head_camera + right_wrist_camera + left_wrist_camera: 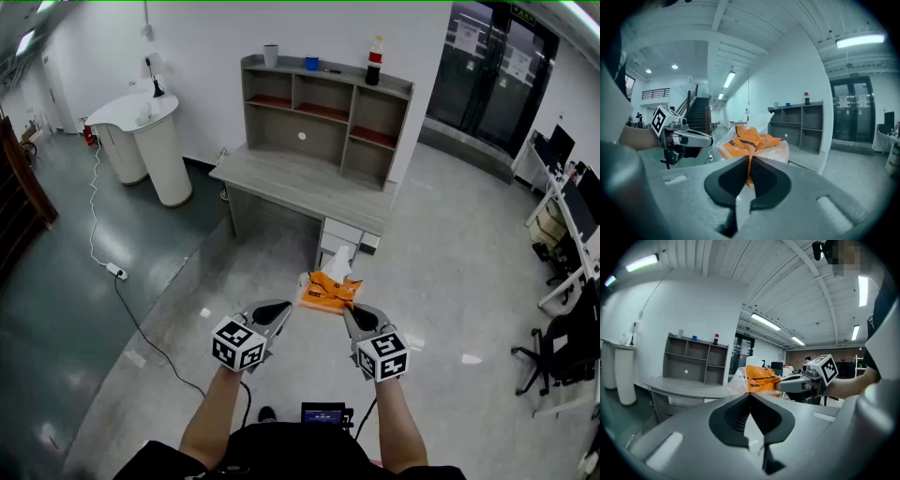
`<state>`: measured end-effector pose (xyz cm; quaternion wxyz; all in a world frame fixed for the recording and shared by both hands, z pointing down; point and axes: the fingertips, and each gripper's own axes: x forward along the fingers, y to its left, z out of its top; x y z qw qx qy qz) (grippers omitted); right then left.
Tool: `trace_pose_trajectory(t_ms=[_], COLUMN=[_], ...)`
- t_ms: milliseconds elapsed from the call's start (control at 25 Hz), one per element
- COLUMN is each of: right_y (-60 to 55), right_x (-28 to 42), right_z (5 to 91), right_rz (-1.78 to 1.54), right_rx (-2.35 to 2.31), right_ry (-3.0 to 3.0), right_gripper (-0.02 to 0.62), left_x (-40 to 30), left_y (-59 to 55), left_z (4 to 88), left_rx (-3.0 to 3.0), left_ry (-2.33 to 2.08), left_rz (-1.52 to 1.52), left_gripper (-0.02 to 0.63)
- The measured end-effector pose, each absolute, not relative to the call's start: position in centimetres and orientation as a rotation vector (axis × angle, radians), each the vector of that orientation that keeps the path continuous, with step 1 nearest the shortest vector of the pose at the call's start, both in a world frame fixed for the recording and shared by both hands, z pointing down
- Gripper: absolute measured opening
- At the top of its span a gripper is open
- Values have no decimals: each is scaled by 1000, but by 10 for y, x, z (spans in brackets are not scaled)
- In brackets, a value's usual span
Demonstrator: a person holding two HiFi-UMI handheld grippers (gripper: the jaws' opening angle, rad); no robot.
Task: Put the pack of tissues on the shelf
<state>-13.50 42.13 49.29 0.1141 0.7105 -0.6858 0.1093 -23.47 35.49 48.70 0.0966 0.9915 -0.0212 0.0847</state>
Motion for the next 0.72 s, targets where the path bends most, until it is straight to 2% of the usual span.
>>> trace_pose_trajectory(t_ms=[720], right_y=[420], right_x=[-142], right_z=[495], right_rz=[357], right_rx=[2087], right_ry=[-2025], right_gripper=[6], left_x=[-249], left_y=[349], left_z=[488], left_rx=[2918], left_ry=[-81], left_rz=[225], left_gripper=[3])
